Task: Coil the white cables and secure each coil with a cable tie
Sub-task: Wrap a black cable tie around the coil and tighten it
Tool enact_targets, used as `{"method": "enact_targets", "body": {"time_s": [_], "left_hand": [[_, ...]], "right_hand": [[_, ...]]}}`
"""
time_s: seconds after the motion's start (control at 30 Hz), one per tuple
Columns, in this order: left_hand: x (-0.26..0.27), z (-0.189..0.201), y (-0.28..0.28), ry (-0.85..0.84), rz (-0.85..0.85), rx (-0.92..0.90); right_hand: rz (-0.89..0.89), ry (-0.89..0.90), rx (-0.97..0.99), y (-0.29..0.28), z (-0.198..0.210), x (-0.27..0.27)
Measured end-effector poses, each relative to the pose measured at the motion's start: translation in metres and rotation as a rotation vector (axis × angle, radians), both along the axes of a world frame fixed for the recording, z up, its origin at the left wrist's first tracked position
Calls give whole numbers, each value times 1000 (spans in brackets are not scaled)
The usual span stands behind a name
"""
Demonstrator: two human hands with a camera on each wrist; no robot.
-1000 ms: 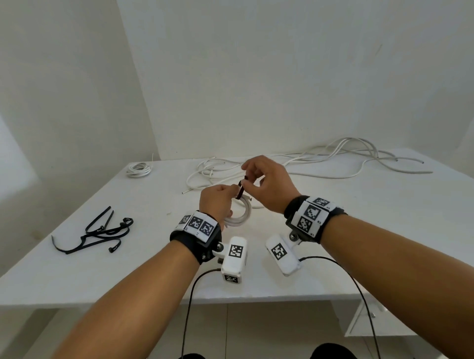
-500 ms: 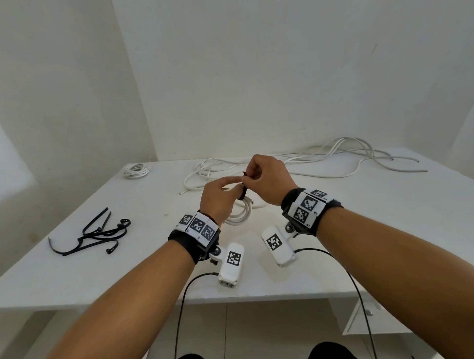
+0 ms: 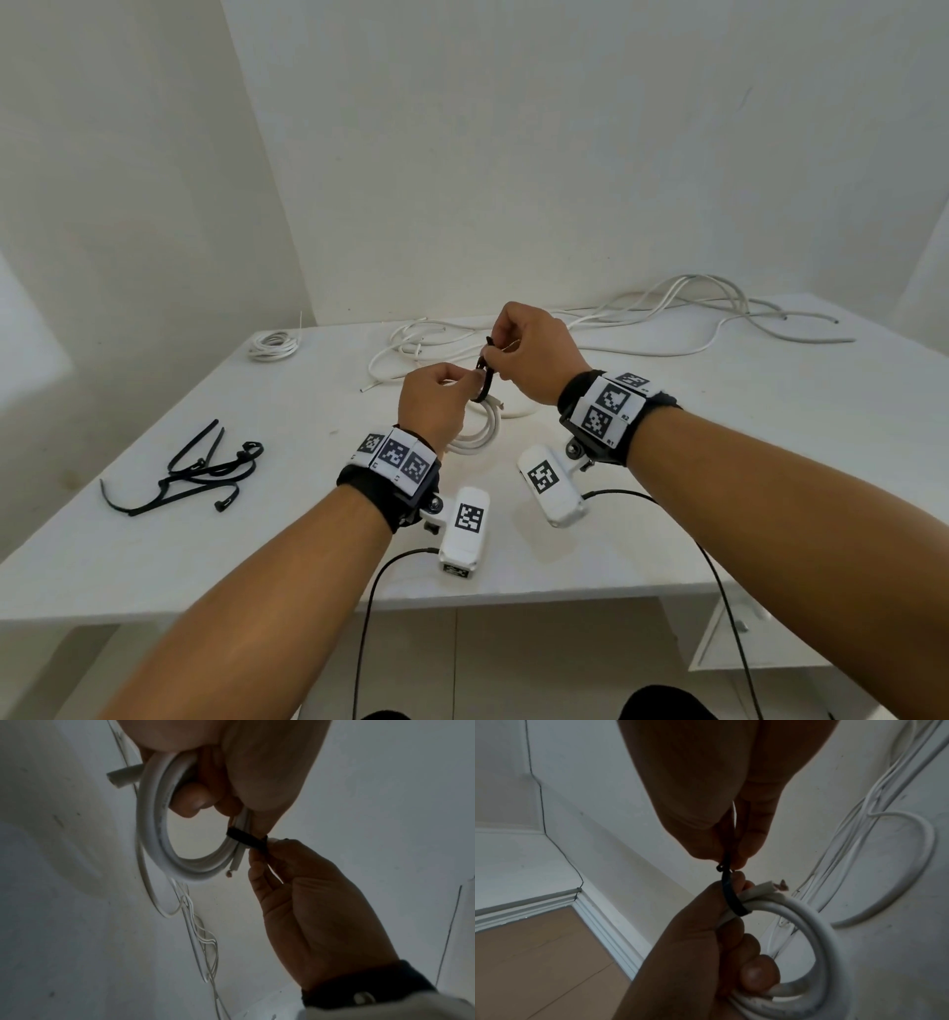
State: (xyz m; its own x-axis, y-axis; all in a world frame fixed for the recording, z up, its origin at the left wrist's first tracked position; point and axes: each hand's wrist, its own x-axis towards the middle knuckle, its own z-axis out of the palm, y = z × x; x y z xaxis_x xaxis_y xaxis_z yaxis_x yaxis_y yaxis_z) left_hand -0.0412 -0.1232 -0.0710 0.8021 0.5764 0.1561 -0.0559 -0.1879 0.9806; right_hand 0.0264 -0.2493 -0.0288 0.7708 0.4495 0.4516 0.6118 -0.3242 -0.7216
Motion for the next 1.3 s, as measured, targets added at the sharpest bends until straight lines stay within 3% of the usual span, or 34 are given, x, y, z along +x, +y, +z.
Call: {"method": "enact_targets", "body": {"time_s": [0.27,0.47,0.63,0.7,0.8,0.87,1.07,1.3], "left_hand": [[0,0,-3,-34,-14,58],[1,7,-2,-8,13,-36],[5,12,6,-8,113,-123],[5,13,8,-19,134,-123],[5,12,7,-30,140,-88],[4,11,6,-33,149,-82],[5,6,7,-29,130,-41],[4,4,7,-65,96,188]], "right_hand": [[12,113,53,-1,-1,0],[100,456,351,-1,-1,-3],[137,622,537,1,3,-7],[124,527,454,2,3,-8],[38,155,63,5,2,-9],[32,50,-104,6,4,-11],[14,7,-229,5,4,-9],[-3,30,-263,3,7,-9]]}}
